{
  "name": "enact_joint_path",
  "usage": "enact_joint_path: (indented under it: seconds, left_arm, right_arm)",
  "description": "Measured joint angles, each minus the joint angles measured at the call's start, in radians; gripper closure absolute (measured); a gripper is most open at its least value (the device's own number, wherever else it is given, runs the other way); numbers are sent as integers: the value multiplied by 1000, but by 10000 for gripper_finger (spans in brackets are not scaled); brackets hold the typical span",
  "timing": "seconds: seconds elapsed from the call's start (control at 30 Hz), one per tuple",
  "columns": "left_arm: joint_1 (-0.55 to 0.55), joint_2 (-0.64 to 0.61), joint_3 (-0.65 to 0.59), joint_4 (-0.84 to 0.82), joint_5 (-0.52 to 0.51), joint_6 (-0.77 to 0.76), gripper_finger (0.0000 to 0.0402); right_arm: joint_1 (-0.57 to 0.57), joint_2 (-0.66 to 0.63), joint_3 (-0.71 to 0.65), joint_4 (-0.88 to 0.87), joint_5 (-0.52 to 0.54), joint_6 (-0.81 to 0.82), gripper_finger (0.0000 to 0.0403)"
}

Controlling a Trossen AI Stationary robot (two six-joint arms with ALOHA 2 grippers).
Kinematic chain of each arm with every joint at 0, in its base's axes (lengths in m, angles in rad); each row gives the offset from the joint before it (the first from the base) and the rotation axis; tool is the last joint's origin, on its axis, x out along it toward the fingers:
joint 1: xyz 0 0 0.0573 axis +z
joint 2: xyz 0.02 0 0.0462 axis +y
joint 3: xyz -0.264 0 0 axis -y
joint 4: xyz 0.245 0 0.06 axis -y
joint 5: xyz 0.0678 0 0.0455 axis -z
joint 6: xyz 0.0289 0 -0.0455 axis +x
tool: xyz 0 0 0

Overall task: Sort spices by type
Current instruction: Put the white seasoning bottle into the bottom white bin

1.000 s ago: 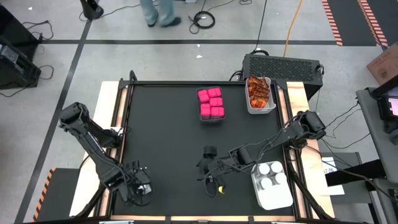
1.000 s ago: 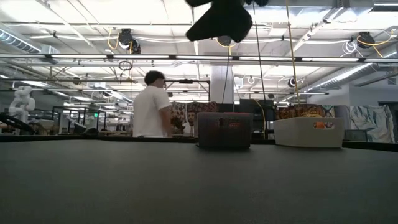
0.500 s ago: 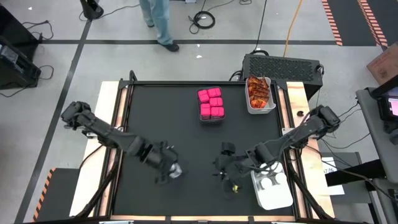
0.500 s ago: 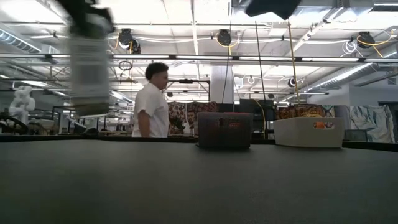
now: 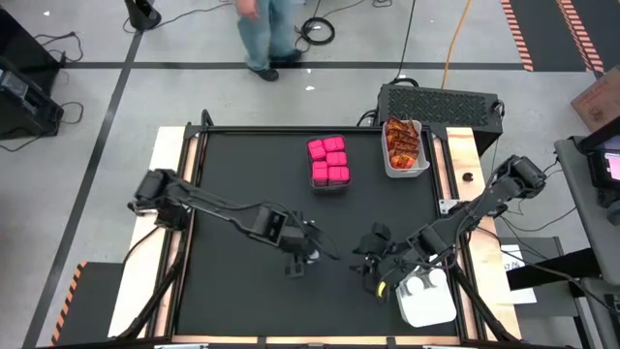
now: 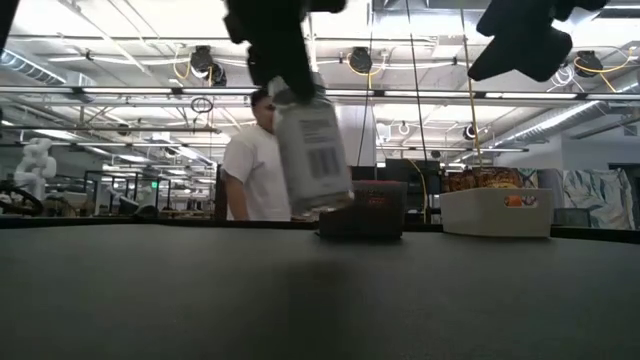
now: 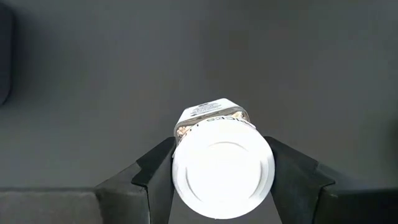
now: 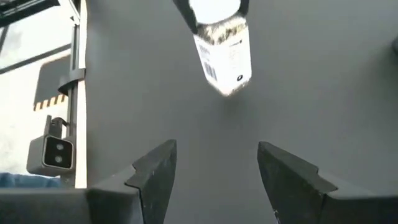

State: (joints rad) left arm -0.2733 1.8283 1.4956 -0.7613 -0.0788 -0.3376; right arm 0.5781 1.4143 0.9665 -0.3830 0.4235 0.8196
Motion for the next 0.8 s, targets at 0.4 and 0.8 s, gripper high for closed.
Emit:
enact_joint_path:
  seconds: [0.4,0.8]
  left_arm:
    - [-1,144,101,-34,21,59,178]
    - [18,136,150,-47,71,64,118]
  right_arm:
    - [0,0,-15,29,25,7,183]
    - [0,0,-15,36,26,3,183]
